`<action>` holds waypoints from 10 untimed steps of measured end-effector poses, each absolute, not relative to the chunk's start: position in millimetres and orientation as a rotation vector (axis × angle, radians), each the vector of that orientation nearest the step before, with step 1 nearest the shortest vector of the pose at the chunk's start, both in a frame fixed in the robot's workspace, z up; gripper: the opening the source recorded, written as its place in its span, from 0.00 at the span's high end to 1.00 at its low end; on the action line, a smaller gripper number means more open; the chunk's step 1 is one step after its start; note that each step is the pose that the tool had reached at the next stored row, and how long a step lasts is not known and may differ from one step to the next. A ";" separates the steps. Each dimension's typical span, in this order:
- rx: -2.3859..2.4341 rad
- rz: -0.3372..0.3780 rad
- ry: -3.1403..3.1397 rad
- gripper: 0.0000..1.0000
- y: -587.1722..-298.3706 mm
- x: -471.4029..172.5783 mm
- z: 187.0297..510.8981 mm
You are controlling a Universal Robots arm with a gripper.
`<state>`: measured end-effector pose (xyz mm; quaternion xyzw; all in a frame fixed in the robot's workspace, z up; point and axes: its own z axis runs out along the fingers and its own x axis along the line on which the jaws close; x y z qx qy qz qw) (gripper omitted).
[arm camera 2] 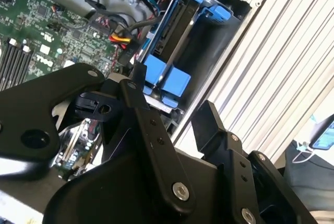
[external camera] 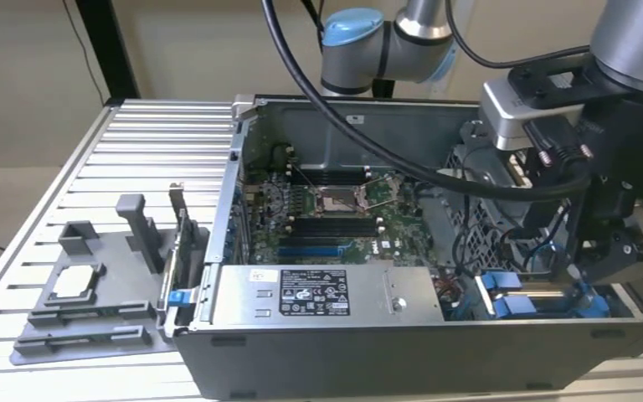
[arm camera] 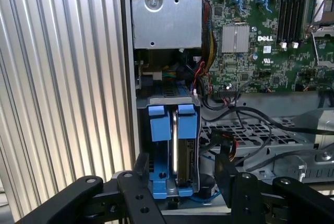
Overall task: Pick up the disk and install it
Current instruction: 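Insert the first disk wire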
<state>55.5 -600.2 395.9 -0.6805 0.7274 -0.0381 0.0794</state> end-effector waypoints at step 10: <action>-2.082 -0.032 2.231 0.00 -600.4 62.5 396.0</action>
